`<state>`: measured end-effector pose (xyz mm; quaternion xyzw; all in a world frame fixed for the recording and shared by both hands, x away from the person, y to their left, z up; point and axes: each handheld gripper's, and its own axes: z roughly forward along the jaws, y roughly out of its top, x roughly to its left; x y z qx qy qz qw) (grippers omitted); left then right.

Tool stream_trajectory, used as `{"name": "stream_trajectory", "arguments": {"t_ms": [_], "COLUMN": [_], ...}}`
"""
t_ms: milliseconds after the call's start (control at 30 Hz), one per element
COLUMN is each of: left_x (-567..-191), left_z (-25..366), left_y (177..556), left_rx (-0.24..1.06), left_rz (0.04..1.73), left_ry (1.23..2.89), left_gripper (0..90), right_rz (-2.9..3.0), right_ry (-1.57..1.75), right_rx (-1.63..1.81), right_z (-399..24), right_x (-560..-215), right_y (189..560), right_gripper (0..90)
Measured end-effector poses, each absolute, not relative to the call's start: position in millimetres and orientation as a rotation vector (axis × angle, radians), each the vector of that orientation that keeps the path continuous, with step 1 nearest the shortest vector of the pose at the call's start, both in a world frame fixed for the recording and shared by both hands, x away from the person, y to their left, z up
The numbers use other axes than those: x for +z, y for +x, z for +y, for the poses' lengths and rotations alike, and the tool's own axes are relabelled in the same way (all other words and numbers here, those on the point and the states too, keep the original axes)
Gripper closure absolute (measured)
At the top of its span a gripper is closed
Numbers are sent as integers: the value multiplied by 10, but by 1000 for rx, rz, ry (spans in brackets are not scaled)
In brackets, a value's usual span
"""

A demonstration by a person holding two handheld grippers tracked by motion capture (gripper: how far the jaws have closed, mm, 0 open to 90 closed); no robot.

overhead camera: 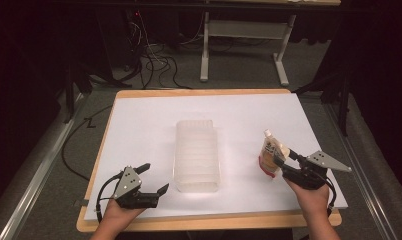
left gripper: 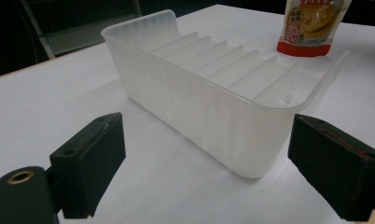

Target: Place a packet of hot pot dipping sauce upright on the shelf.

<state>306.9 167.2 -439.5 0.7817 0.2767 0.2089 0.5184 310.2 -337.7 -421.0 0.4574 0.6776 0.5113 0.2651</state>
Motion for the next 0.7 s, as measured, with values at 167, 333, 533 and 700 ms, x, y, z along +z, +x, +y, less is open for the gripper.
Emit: {"name": "stream_trajectory", "arguments": {"t_ms": [167, 333, 533, 700], "left_x": [-4394, -4394, -4400, -4401], "left_z": [1672, 1680, 1700, 1731], "left_y": [3070, 3066, 3043, 3023], "left_rx": [501, 508, 510, 515], "left_rz": [663, 664, 672, 682], "left_ry": [1876, 1876, 1879, 1878], "left_gripper": [117, 117, 117, 117], "right_rz": [1885, 1901, 1901, 1912], "right_ry": [1251, 1242, 1239, 1213], "right_rx": [1374, 1374, 1386, 1384], "right_z": [-3379, -3395, -3403, -3453], "right_x": [-4281, -4291, -4272, -4263], "right_y": [3133, 3151, 3186, 3226], "right_gripper": [640, 777, 879, 900]}}
